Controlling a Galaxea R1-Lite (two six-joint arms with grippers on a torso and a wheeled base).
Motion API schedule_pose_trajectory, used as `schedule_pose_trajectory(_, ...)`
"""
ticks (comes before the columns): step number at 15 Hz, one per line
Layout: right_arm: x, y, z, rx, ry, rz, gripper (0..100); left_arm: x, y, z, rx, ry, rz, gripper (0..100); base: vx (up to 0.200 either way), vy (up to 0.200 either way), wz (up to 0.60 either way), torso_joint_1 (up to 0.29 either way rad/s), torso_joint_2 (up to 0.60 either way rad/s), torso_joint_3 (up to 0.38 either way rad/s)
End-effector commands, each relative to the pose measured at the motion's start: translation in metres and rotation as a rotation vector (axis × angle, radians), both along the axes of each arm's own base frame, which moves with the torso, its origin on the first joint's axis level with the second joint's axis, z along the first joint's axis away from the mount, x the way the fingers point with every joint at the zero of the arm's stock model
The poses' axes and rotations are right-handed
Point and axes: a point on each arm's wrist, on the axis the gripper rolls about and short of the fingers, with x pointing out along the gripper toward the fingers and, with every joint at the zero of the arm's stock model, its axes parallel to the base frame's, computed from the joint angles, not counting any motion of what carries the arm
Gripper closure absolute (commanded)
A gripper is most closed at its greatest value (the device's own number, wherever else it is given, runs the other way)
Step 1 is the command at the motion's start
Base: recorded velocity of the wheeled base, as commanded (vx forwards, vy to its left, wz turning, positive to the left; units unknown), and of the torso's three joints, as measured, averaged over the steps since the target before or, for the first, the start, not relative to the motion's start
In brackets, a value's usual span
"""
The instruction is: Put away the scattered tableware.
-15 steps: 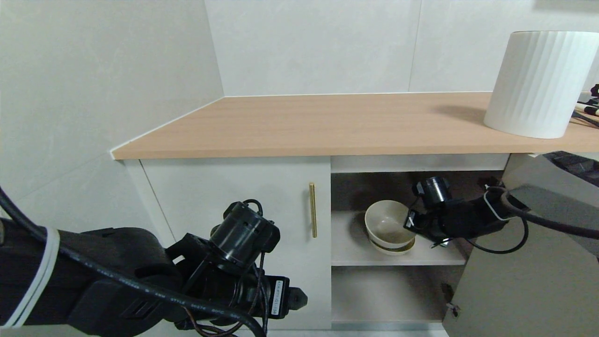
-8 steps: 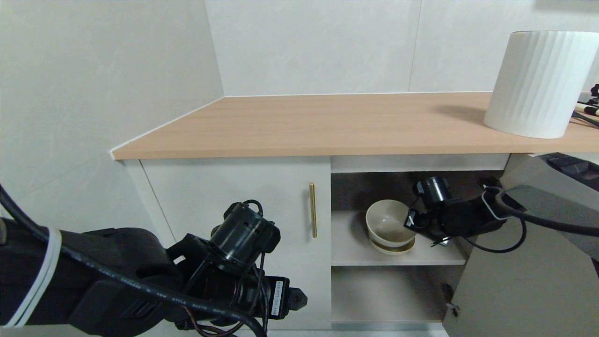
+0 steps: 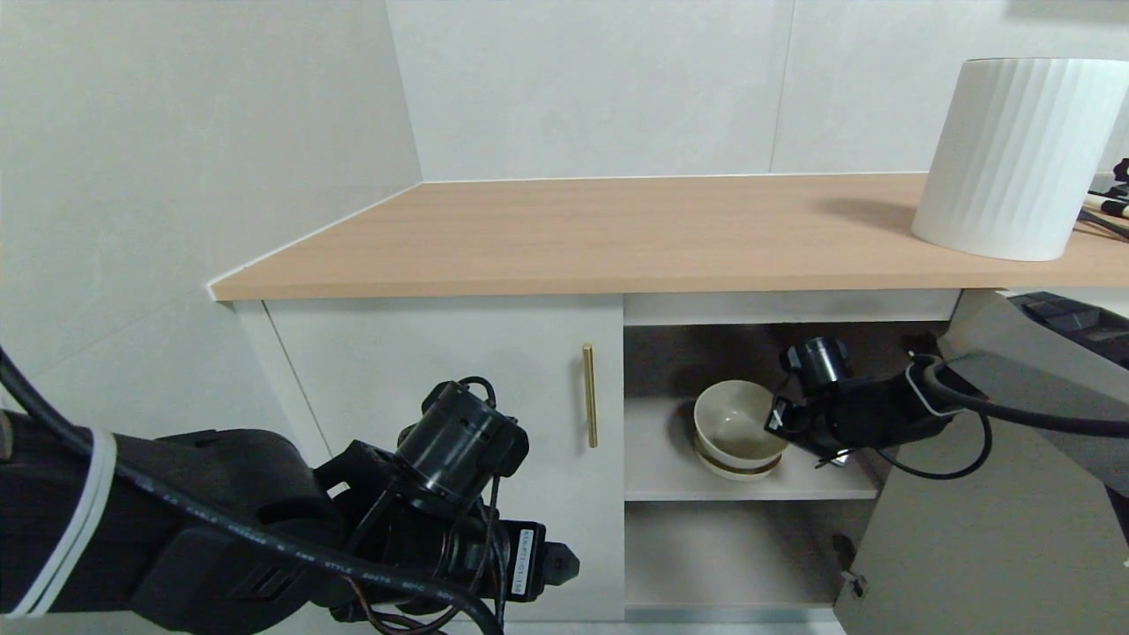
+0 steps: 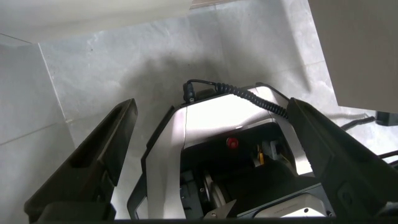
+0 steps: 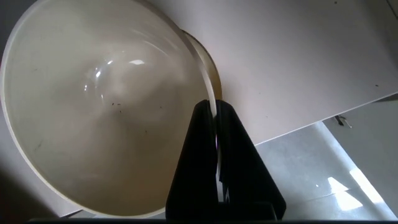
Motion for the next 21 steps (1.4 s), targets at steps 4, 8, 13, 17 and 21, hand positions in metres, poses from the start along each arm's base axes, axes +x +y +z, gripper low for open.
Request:
schedule_pose_trajectory(4,0.0002,0.0003,-0.0040,-0.003,0.008,0.002,100,0.0000,0.0001,-0.0001,0.000,0.000,0.001,0,0.000,0.000,0.00,0.000,0.00,0.000)
schedule_pose_trajectory(8,0.0003,0.0003,-0.0053,-0.005,0.011,0.003,100,0.0002,-0.0001,0.0002,-0.001,-0.001,0.001,0,0.000,0.000,0.00,0.000,0.00,0.000)
schedule_pose_trajectory(13,0.0003,0.0003,-0.0060,-0.005,0.013,0.003,0,-0.0001,0.0002,0.0003,-0.001,-0.001,0.001,0,0.000,0.000,0.00,0.000,0.00,0.000)
schedule_pose_trajectory(17,0.0003,0.0003,-0.0060,-0.005,0.013,0.003,0,-0.0003,0.0003,0.0008,-0.002,-0.002,0.001,0,0.000,0.000,0.00,0.000,0.00,0.000)
schedule_pose_trajectory(21,-0.0017,-0.0002,-0.0034,-0.004,0.013,0.002,0,-0.0007,0.0007,0.0021,-0.006,-0.005,0.003,0,0.000,0.000,0.00,0.000,0.00,0.000)
